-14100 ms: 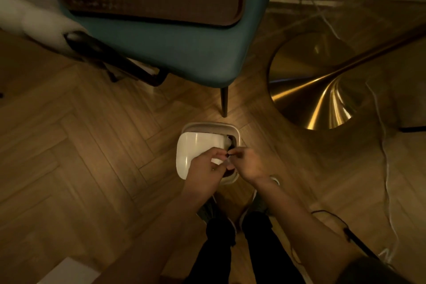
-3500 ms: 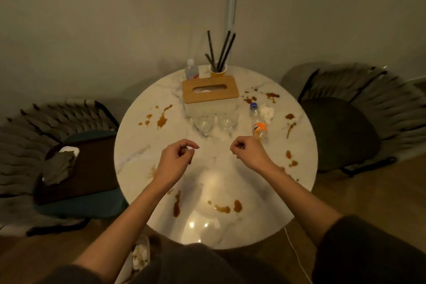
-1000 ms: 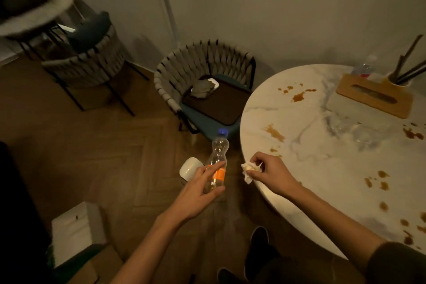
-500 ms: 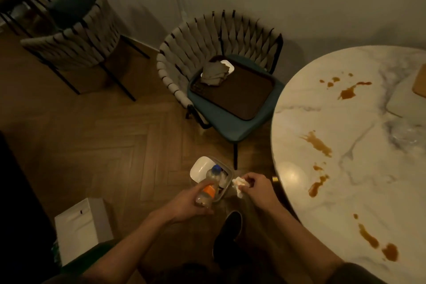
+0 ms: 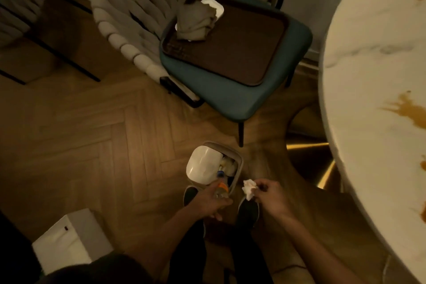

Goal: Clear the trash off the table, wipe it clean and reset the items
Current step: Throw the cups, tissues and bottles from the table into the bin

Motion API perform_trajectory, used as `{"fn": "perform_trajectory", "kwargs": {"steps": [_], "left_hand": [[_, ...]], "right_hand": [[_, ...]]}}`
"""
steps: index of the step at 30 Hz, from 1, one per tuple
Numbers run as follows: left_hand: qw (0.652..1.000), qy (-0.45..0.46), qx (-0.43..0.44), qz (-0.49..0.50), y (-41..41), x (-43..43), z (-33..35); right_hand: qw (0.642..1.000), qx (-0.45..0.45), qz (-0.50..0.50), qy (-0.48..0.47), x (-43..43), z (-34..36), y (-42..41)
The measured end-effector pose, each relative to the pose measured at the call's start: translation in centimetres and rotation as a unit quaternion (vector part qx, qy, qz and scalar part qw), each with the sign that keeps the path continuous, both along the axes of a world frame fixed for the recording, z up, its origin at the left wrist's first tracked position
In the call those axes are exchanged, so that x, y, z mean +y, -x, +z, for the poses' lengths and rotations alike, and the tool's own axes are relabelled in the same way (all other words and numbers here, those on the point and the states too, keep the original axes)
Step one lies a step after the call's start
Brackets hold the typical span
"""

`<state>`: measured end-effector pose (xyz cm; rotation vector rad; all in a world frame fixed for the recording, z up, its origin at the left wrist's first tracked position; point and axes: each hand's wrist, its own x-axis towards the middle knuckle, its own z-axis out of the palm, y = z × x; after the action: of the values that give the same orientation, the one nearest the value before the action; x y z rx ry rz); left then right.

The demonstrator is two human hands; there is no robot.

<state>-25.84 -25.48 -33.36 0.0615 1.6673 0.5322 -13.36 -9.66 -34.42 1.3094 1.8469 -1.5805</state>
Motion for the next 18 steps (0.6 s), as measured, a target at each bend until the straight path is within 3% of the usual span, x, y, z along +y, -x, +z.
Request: {"fn": "perform_trajectory", "kwargs": {"steps": [6, 12, 18], "left_hand": [[0.992, -0.017, 0.046, -0.114, 1.3, 2.4, -11.8], [0.962, -0.006, 0.131, -0.238, 0.8, 2.9, -19.4], [0.944, 0.052, 0.11, -0.306, 1.6, 3.7, -23.7]], "right_hand": [[0.994, 0.003, -0.091, -0.059, -1.5, -9.5, 0.9], [0.988, -0.021, -0.144, -0.05, -3.4, -14.8, 1.2], [0.983, -0.005, -0.17, -0.071, -4.4, -17.5, 4.1]]}}
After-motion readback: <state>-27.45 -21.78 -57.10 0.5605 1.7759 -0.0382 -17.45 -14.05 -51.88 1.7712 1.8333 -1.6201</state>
